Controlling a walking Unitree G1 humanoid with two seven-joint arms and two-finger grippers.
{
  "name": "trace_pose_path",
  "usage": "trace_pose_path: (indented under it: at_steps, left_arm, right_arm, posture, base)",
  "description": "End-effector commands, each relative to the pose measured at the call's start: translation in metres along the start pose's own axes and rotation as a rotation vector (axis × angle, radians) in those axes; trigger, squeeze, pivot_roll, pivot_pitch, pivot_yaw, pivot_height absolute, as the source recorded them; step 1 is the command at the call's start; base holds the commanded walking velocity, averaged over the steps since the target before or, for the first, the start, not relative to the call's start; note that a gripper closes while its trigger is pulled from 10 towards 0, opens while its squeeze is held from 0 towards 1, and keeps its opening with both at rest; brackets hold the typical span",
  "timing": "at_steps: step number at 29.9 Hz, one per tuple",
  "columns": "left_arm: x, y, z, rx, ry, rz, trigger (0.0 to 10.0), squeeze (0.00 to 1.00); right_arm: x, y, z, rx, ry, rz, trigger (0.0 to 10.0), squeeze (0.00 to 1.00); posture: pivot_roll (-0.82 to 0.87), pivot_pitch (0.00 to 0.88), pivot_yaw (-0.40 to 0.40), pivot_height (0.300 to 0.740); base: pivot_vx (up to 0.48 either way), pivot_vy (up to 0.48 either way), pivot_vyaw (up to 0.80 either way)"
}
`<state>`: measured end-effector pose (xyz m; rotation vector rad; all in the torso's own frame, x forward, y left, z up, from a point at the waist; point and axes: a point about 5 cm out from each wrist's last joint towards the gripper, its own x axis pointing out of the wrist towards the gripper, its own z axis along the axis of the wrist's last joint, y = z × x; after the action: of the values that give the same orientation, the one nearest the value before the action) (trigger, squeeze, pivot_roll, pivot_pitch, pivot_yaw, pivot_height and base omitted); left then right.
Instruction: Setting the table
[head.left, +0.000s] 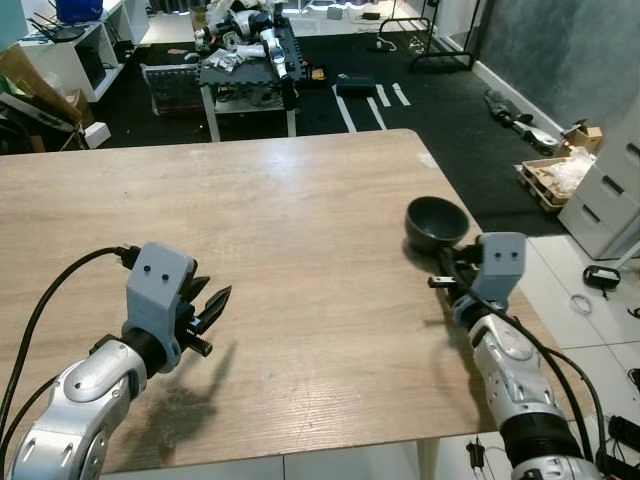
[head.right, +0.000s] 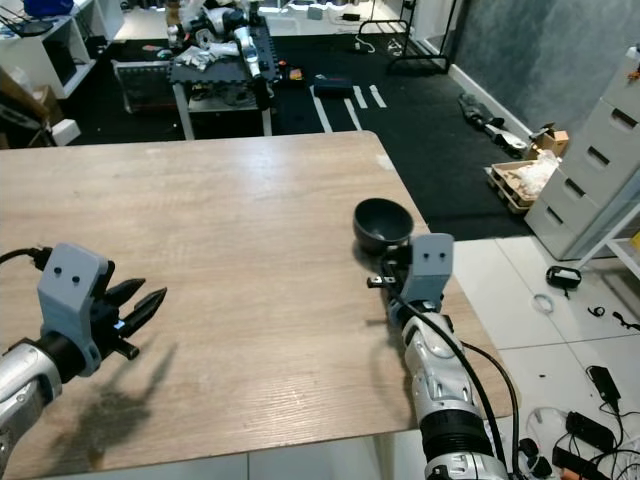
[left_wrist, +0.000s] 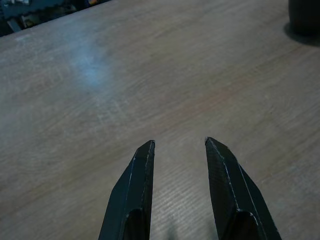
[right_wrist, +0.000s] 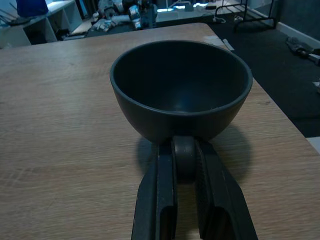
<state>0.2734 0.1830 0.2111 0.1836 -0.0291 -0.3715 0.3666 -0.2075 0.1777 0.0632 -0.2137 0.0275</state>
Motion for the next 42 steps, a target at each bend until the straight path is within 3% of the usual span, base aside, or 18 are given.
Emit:
trace_pose_path:
  at_steps: [1,7,8,9,10,19,20,29,33,36,39,42]
  left_arm:
    - [-0.006,0.0,-0.002,0.001,0.022,-0.013,10.0,0.0]
    - [-0.004,-0.003,-0.004,-0.002,0.034,-0.029,10.0,0.0]
    - [-0.004,-0.003,-0.004,-0.003,0.036,-0.028,10.0,0.0]
    - [-0.004,-0.003,-0.004,-0.003,0.036,-0.028,10.0,0.0]
    - [-0.003,-0.003,-0.005,-0.004,0.037,-0.028,10.0,0.0]
    - [0.001,-0.006,-0.007,-0.023,0.034,-0.023,10.0,0.0]
    - [0.002,-0.007,-0.007,-0.025,0.032,-0.024,10.0,0.0]
    - [0.008,-0.015,-0.011,-0.046,0.028,-0.038,10.0,0.0]
    - [0.021,-0.028,-0.01,-0.044,0.017,-0.087,10.0,0.0]
    - [0.028,-0.03,-0.011,0.006,0.029,-0.08,10.0,0.0]
    - [0.038,-0.034,-0.011,0.03,0.028,-0.066,10.0,0.0]
    - [0.054,-0.046,-0.002,0.022,-0.022,-0.08,10.0,0.0]
  right_arm:
    - [-0.008,-0.006,-0.014,-0.003,0.05,-0.02,10.0,0.0]
    - [-0.01,-0.007,-0.014,-0.051,0.032,-0.003,10.0,0.0]
    - [-0.009,-0.006,-0.013,-0.061,0.023,0.004,10.0,0.76]
    - [-0.009,-0.006,-0.013,-0.061,0.023,0.004,10.0,0.76]
    - [-0.009,-0.006,-0.012,-0.066,0.016,0.008,10.0,1.0]
    - [-0.003,-0.008,0.002,-0.139,-0.03,0.045,10.0,1.0]
    - [-0.002,-0.01,0.004,-0.144,-0.037,0.04,10.0,0.0]
    - [-0.015,-0.014,0.017,-0.136,-0.108,0.016,10.0,0.0]
    - [-0.039,0.002,0.037,-0.054,-0.213,-0.017,10.0,0.0]
    - [-0.046,0.011,0.04,-0.028,-0.233,-0.038,10.0,0.0]
    - [-0.054,0.023,0.036,-0.015,-0.232,-0.054,10.0,0.0]
    - [-0.066,0.039,0.016,-0.007,-0.178,-0.064,10.0,0.0]
  posture:
    - [0.26,0.197,0.132,0.74]
    - [0.25,0.19,0.132,0.74]
    - [0.24,0.186,0.131,0.74]
    - [0.24,0.186,0.131,0.74]
    - [0.24,0.186,0.131,0.74]
    - [0.22,0.165,0.117,0.74]
    - [0.22,0.161,0.116,0.74]
    - [0.21,0.138,0.111,0.74]
    - [0.17,0.117,0.134,0.74]
    - [0.16,0.109,0.141,0.74]
    - [0.12,0.098,0.145,0.74]
    - [0.11,0.085,0.136,0.74]
  base:
    - [0.0,0.0,0.0]
    - [0.0,0.0,0.0]
    - [0.0,0.0,0.0]
    - [0.0,0.0,0.0]
    - [0.0,0.0,0.0]
    - [0.0,0.0,0.0]
    - [0.0,0.0,0.0]
    - [0.0,0.0,0.0]
    - [0.0,0.0,0.0]
    - [0.0,0.0,0.0]
    - [0.0,0.0,0.0]
    - [0.0,0.0,0.0]
